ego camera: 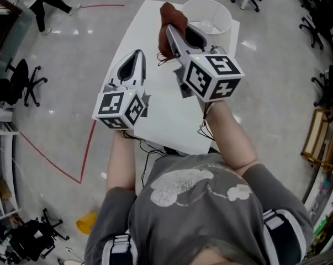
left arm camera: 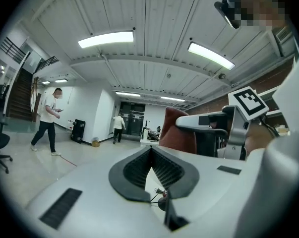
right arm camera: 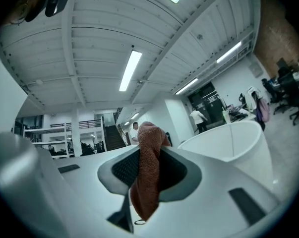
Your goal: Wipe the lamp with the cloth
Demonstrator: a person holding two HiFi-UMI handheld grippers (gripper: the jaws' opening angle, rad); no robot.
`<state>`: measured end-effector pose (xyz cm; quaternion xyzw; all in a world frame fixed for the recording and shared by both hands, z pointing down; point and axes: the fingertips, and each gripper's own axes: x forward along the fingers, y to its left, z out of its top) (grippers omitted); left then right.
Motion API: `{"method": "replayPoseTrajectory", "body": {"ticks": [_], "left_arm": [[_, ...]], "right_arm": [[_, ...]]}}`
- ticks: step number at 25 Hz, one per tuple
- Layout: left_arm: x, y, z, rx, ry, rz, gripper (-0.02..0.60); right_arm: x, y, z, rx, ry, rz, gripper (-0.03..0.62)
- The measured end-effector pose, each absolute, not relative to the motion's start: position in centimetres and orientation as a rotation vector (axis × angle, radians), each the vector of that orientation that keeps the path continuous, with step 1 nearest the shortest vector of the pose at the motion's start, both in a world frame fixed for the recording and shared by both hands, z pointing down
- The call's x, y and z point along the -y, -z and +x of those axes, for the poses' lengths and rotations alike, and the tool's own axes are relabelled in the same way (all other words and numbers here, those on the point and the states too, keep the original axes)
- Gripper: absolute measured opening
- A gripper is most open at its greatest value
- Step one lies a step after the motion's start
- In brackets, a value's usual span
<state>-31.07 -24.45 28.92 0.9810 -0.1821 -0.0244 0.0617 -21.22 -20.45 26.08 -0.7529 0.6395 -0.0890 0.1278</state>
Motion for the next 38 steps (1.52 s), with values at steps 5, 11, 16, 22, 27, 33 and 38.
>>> {"method": "replayPoseTrajectory", "body": {"ticks": [5,11,16,22,27,33,38], "left_arm": [[25.5,-30.2,-31.3,0.495,0.056,2.949,0.008],[24.7,-31.6,-31.5,0.431,0.016,2.959,0.008],[24.2,-33.9,-31.8,0.379,-0.045,2.937,0.008],[24.6,-36.1,-33.0,0.344,-0.092,2.91,0.008],[24.4,-38.2,-33.8,0.347,-0.124,2.874,0.008],[23.8,-39.2,-34.1,0.416,-0.128,2.85,0.008],[22.1,-38.7,-34.5,0.523,-0.107,2.835,0.008]], "right_arm": [[20.5,-27.6,-20.6,-1.78,0.289,-2.27,0.091],[20.1,-31.1,-20.8,-1.72,0.373,-2.325,0.091],[20.0,-34.5,-21.0,-1.654,0.476,-2.341,0.091],[20.3,-38.7,-22.1,-1.61,0.596,-2.378,0.091],[19.0,-42.4,-22.8,-1.583,0.699,-2.418,0.091],[18.3,-44.7,-23.5,-1.653,0.781,-2.386,0.091],[17.3,-44.4,-24.6,-1.811,0.771,-2.313,0.091]]}}
